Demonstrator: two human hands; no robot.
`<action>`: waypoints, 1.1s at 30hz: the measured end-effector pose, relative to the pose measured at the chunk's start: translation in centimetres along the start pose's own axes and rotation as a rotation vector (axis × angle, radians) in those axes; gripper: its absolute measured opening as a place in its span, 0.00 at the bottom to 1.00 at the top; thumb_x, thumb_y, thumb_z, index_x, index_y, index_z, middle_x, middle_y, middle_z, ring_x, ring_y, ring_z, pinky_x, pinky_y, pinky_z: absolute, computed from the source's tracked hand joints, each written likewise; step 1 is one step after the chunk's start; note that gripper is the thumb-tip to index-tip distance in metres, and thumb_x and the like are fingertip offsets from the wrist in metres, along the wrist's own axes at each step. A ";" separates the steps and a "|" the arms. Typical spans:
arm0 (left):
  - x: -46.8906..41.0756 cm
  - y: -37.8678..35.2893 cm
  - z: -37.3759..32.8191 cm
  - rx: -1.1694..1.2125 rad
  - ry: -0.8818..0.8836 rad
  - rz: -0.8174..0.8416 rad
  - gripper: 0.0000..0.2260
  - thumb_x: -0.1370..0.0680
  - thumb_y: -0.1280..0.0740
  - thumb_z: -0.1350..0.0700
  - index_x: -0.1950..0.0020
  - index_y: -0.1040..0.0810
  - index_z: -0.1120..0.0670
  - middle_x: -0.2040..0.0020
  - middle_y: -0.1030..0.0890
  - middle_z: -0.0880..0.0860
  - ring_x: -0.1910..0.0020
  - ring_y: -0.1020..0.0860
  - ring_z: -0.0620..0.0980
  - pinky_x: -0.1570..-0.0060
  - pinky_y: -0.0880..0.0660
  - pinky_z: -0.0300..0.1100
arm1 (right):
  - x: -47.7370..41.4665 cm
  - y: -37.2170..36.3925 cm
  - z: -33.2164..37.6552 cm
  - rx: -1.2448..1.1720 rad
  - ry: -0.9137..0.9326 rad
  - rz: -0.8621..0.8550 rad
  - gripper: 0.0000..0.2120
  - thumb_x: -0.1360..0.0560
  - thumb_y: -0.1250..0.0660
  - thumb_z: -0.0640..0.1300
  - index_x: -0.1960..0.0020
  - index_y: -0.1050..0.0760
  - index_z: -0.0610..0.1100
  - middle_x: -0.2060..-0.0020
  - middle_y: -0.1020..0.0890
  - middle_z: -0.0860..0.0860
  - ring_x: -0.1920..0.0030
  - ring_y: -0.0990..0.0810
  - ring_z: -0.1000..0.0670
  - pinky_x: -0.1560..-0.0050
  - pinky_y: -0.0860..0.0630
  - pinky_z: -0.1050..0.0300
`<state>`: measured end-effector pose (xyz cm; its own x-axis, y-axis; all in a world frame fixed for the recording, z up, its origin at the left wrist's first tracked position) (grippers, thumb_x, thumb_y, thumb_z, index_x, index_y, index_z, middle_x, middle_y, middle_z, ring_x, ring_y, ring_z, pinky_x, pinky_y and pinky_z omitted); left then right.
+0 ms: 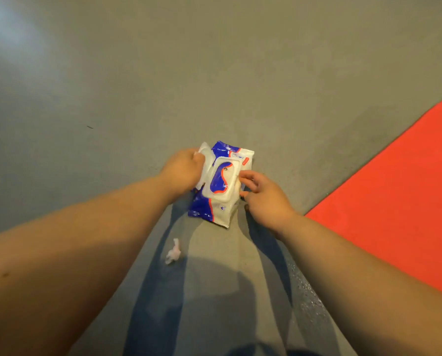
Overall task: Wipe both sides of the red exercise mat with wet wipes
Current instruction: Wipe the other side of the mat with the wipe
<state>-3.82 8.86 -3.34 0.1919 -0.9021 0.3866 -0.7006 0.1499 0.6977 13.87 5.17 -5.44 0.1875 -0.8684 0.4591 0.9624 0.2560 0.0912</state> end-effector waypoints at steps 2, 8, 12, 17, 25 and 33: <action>0.1 0.9 1.4 -0.020 -0.017 0.058 0.24 0.18 0.41 0.54 0.23 0.44 0.47 0.37 0.26 0.56 0.40 0.25 0.56 0.43 0.28 0.48 | -0.3 0.2 -0.2 0.179 0.038 -0.024 0.21 0.25 0.39 0.32 0.34 0.29 0.47 0.41 0.22 0.53 0.49 0.22 0.56 0.43 0.24 0.58; 1.9 -0.8 1.2 -0.880 -0.592 0.052 0.32 0.21 0.35 0.52 0.21 0.49 0.47 0.21 0.46 0.47 0.24 0.44 0.52 0.29 0.43 0.49 | -0.9 -0.5 -0.4 0.424 0.154 -0.101 0.23 0.26 0.35 0.40 0.31 0.30 0.50 0.37 0.25 0.52 0.45 0.22 0.51 0.41 0.25 0.50; 2.1 -2.2 0.8 -0.552 -0.449 0.090 0.23 0.20 0.39 0.53 0.24 0.38 0.49 0.27 0.35 0.48 0.30 0.37 0.50 0.33 0.35 0.45 | -0.8 -0.5 -0.6 0.442 0.178 -0.138 0.25 0.26 0.35 0.39 0.30 0.33 0.50 0.38 0.26 0.51 0.46 0.23 0.51 0.43 0.26 0.55; 1.4 -2.6 -0.3 -0.525 -0.334 0.016 0.16 0.20 0.36 0.52 0.32 0.28 0.50 0.37 0.28 0.51 0.39 0.30 0.51 0.41 0.31 0.45 | -0.8 -0.8 -0.8 0.484 0.239 -0.150 0.27 0.26 0.37 0.39 0.29 0.35 0.53 0.38 0.25 0.52 0.46 0.23 0.50 0.44 0.26 0.54; 0.5 -2.7 -1.6 -0.534 -0.309 -0.010 0.05 0.20 0.37 0.55 0.45 0.26 0.53 0.43 0.26 0.53 0.47 0.27 0.50 0.50 0.30 0.42 | -0.6 -0.8 -1.1 0.604 0.271 -0.106 0.26 0.23 0.39 0.42 0.27 0.38 0.53 0.34 0.28 0.50 0.40 0.26 0.48 0.41 0.28 0.53; 4.6 -0.7 0.0 -0.214 -0.245 0.096 0.05 0.22 0.35 0.51 0.57 0.27 0.47 0.55 0.18 0.48 0.56 0.22 0.47 0.59 0.24 0.46 | -1.2 -0.2 -1.2 0.742 0.272 -0.029 0.26 0.22 0.41 0.42 0.26 0.39 0.52 0.34 0.30 0.49 0.38 0.29 0.44 0.38 0.31 0.53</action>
<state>-2.47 4.57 -2.02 -0.0570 -0.9462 0.3185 -0.5424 0.2972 0.7858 13.69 5.60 -7.08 0.2978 -0.9279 0.2242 0.6027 0.3649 0.7096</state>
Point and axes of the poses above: each hand's wrist, its own x-axis away from the middle knuckle, its own y-axis out of the back of the hand, z = x × y, the point moved 2 cm from there along -x, towards the middle knuckle
